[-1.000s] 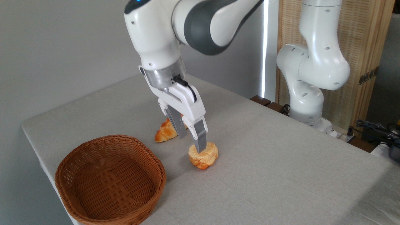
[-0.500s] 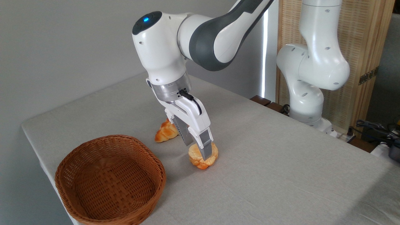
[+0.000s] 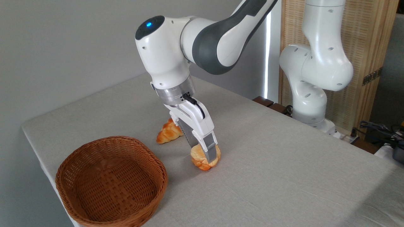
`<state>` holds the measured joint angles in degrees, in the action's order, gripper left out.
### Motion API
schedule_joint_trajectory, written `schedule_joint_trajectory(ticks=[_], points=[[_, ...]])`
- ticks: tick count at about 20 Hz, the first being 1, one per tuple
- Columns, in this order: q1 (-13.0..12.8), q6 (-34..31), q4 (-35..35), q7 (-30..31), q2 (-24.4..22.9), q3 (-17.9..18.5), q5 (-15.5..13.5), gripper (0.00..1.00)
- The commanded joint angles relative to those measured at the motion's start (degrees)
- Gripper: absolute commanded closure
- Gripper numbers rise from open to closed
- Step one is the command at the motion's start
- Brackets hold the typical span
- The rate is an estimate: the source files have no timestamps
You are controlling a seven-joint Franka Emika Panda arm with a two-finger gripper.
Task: Put bread into the basket
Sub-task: 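Lift the bun and carry it over the wicker basket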
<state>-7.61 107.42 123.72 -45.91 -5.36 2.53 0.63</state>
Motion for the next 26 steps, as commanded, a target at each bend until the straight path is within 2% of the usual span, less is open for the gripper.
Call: schedule_joint_trajectory(ticks=[1, 2, 3, 4, 5, 6, 7, 16, 20, 24, 26], points=[[-0.2, 1.0, 1.6, -2.0, -0.8, 0.2, 0.8, 0.0], [-0.2, 0.9, 1.6, -2.0, -0.7, 0.2, 0.8, 0.02], [-0.1, 0.9, 1.6, -2.2, -0.8, 0.2, 1.1, 0.12], [-0.2, 1.0, 1.5, -2.2, -0.8, 0.1, 1.4, 0.25], [-0.2, 1.0, 1.5, -2.3, -0.8, 0.1, 1.5, 0.45], [-0.2, 1.0, 1.5, -2.3, -0.8, 0.1, 1.4, 0.57], [-0.2, 1.0, 1.5, -2.2, -0.8, 0.1, 1.4, 0.59], [-0.1, 1.3, 0.9, -2.0, -0.8, 0.1, 1.3, 0.55], [-0.1, 1.0, -4.5, -1.5, -1.2, 0.1, 0.4, 0.52], [-0.1, 1.4, -10.9, -0.2, -0.8, -0.1, -3.6, 0.52], [-0.2, 1.8, -14.8, 2.0, 0.9, -0.3, -4.3, 0.52]])
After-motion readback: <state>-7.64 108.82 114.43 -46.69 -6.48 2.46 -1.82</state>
